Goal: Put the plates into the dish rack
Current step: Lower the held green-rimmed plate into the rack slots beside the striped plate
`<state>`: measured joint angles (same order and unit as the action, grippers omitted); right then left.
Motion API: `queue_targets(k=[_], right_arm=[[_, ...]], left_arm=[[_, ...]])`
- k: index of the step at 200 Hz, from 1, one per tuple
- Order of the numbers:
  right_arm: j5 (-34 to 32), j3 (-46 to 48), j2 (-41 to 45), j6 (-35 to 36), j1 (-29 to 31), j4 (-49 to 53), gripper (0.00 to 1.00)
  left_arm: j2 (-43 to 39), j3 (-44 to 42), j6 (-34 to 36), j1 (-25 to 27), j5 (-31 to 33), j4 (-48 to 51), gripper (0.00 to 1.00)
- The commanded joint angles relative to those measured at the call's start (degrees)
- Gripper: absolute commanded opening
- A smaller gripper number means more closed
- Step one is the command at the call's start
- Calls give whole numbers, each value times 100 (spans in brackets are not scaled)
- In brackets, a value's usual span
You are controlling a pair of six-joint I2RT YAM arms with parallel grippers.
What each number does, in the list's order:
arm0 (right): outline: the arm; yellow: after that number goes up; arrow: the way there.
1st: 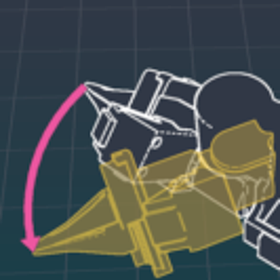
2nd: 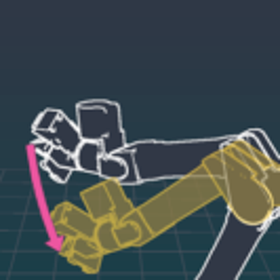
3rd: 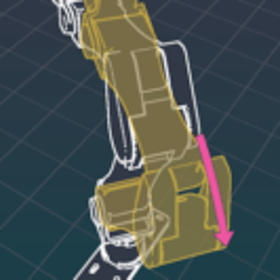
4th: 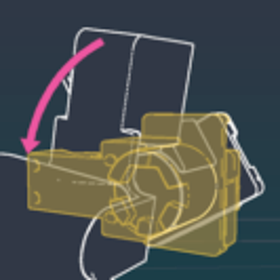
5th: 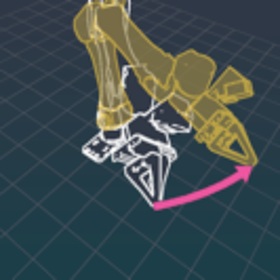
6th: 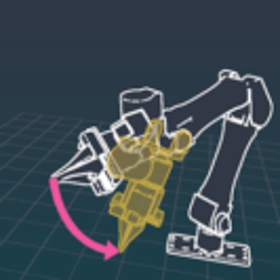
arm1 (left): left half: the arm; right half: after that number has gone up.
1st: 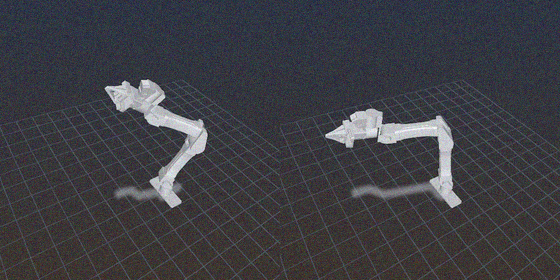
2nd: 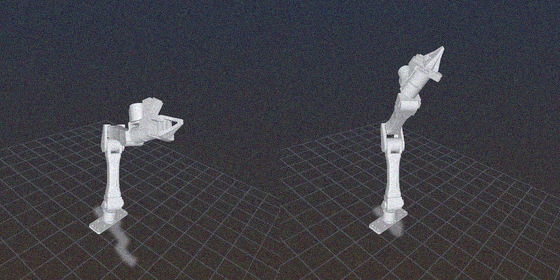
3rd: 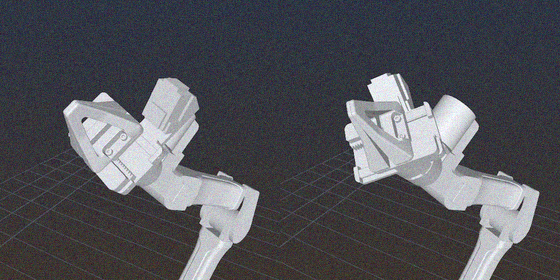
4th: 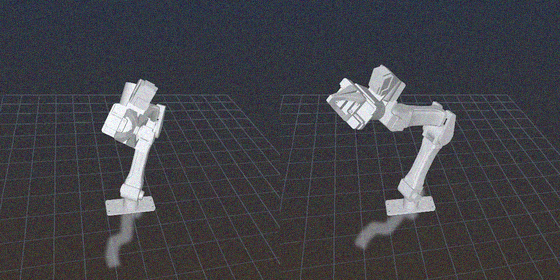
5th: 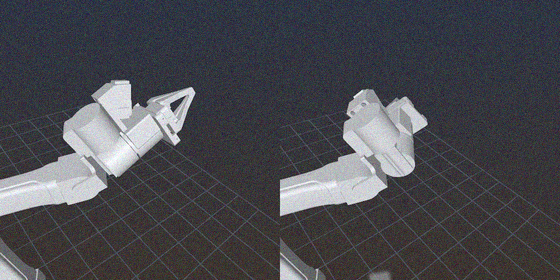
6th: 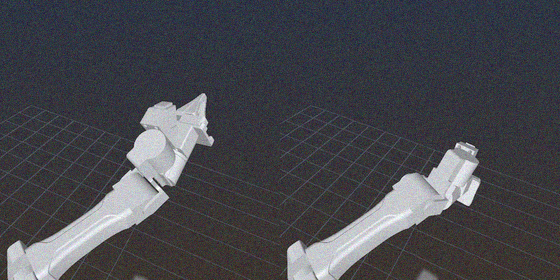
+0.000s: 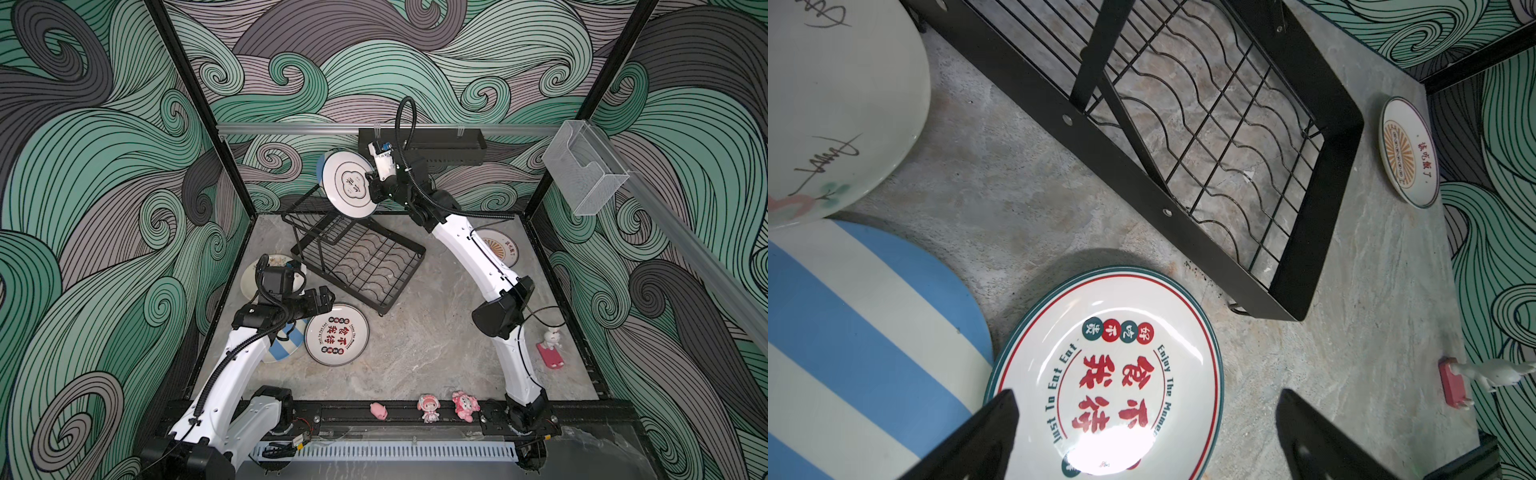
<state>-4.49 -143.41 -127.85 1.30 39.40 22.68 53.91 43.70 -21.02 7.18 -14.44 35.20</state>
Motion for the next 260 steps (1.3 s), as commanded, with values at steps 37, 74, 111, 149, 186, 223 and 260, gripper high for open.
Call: queue_targets(k=[37,74,111,149,186,223,260], right_arm=[[-945,104,135,343,164,-1606,0],[-974,32,78,660,250,-1962,0],[-922,85,-58,1031,305,-2268,0],[-905,118,-214,1195,319,-2402,0],[-922,214,-278,1343,314,-2500,0],[-989,310,-333,1503,314,-2595,0],[-1036,340,-390,1599,319,-2710,0]], left_arm=[[-47,131,101,-29,160,224,99],[-22,132,98,-24,152,220,99],[-32,133,99,-24,149,215,99],[11,138,115,-24,137,220,98],[30,147,121,-24,150,289,99],[-3,120,94,-28,169,303,99],[54,122,100,-29,195,314,99]])
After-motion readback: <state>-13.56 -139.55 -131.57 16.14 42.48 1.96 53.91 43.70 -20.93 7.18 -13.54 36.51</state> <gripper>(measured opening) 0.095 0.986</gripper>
